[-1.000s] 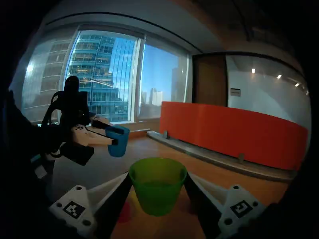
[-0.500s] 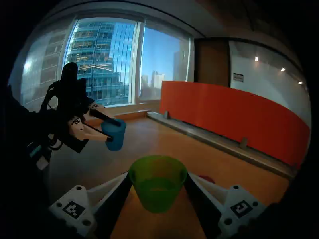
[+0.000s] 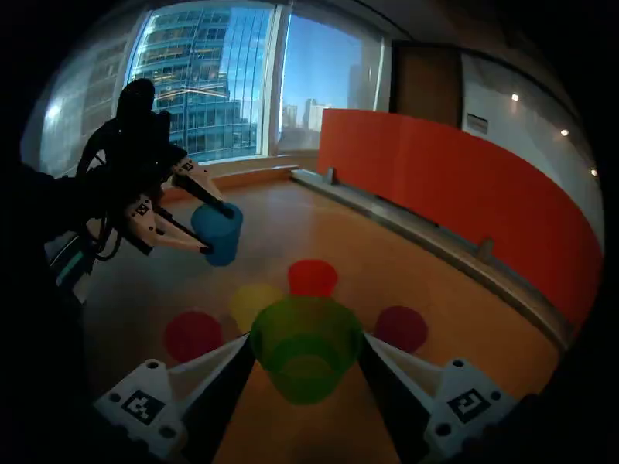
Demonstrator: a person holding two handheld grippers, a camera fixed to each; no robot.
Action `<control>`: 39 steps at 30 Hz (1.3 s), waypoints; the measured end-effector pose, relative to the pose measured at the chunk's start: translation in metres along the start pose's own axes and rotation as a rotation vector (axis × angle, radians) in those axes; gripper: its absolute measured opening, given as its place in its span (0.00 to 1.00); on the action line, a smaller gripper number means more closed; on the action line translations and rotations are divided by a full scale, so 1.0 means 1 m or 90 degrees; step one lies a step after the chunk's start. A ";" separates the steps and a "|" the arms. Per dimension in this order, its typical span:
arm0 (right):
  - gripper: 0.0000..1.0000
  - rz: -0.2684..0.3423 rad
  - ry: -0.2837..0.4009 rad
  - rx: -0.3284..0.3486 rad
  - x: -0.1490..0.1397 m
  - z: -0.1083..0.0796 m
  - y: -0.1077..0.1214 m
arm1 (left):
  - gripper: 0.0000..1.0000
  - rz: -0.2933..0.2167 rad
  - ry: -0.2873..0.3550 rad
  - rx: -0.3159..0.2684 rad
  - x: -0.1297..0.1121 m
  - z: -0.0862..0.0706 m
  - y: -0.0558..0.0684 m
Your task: Pour water
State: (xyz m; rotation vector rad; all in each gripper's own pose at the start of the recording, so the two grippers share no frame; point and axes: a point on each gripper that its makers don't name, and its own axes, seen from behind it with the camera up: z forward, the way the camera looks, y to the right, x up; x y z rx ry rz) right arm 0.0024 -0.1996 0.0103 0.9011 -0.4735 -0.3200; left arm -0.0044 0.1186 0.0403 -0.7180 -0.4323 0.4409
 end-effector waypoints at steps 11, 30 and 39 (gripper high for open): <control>0.91 -0.015 -0.060 0.018 -0.026 0.022 0.002 | 0.87 0.045 -0.060 -0.041 -0.023 0.025 0.012; 0.91 -0.018 -0.103 0.033 -0.054 0.043 0.006 | 0.87 0.031 -0.095 -0.087 -0.048 0.049 0.022; 0.91 -0.009 -0.110 0.037 -0.064 0.050 0.005 | 0.87 0.021 -0.098 -0.095 -0.054 0.053 0.025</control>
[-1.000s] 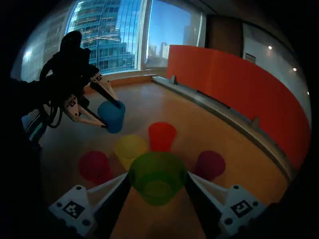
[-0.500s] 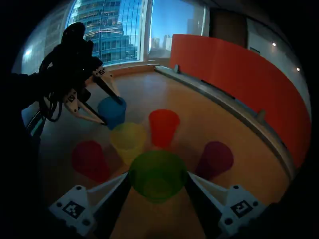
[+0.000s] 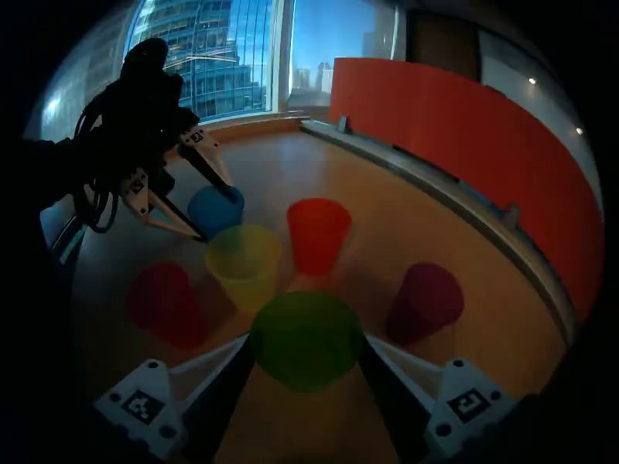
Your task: Pour water
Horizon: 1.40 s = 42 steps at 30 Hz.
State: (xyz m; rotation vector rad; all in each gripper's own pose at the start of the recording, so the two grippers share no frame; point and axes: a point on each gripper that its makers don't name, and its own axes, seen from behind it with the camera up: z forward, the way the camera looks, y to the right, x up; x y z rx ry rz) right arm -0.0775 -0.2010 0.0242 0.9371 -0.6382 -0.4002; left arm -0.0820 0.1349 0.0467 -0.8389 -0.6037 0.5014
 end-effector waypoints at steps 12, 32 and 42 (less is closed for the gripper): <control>0.91 0.015 0.000 -0.005 -0.009 0.004 0.001 | 0.87 -0.022 -0.002 -0.008 -0.008 0.002 -0.002; 0.99 0.043 0.006 -0.019 -0.017 0.003 0.003 | 0.87 -0.037 -0.032 -0.029 -0.026 0.007 0.006; 1.00 0.044 0.001 -0.022 -0.023 -0.003 0.000 | 0.87 -0.037 -0.040 -0.018 -0.033 0.000 0.003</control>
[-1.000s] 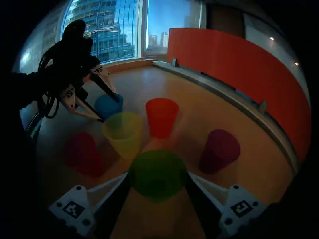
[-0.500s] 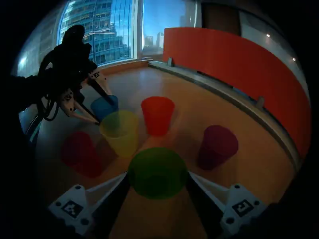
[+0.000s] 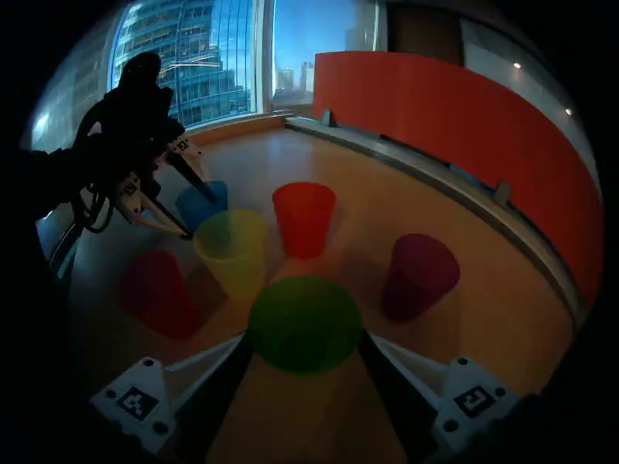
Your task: Pour water
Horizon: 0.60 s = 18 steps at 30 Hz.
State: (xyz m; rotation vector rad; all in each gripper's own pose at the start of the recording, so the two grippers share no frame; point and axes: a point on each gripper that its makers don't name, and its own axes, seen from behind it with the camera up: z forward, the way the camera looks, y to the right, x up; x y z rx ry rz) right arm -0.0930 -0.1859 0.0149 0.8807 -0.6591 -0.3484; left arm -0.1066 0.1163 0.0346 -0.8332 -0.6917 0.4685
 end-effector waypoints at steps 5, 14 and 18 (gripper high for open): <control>1.00 0.004 -0.001 -0.009 -0.007 -0.010 -0.001 | 0.87 -0.007 -0.002 0.008 -0.008 -0.008 0.001; 1.00 0.031 0.015 -0.037 -0.016 -0.046 -0.002 | 0.87 -0.040 0.018 0.036 -0.017 -0.036 0.000; 1.00 0.037 0.027 -0.053 -0.018 -0.064 -0.005 | 0.87 -0.057 0.034 0.048 -0.019 -0.054 0.003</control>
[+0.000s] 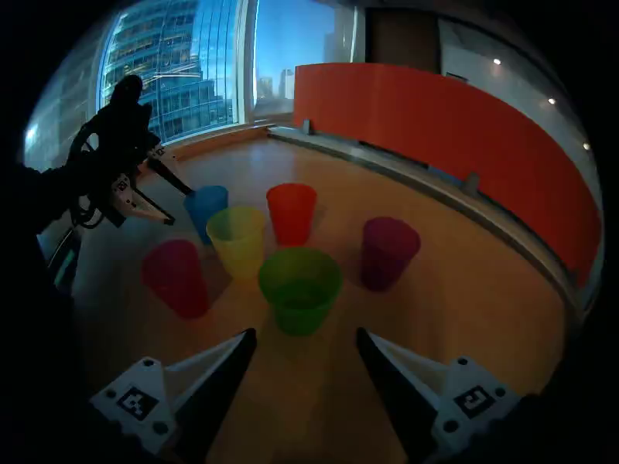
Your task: Pour water
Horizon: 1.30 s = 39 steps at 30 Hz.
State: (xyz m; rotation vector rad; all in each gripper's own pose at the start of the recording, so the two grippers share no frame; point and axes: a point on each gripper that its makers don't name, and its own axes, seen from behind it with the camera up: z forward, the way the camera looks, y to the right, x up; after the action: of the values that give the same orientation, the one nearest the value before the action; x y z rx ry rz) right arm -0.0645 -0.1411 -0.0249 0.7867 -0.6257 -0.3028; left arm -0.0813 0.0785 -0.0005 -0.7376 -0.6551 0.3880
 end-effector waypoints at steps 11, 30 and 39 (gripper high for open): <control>1.00 0.021 0.054 -0.049 0.010 -0.031 -0.001 | 0.87 -0.044 0.058 0.047 0.007 -0.033 0.001; 0.99 0.103 0.283 -0.226 0.070 -0.079 0.030 | 0.87 -0.147 0.280 0.270 0.049 -0.099 -0.062; 0.99 0.101 0.386 -0.355 0.097 -0.112 0.059 | 0.87 -0.173 0.361 0.361 0.066 -0.126 -0.083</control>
State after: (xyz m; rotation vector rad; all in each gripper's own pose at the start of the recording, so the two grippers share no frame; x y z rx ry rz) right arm 0.0822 -0.0842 -0.0026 0.2570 -0.0163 -0.0718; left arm 0.0594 -0.0044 0.0162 -0.1872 -0.0862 0.0890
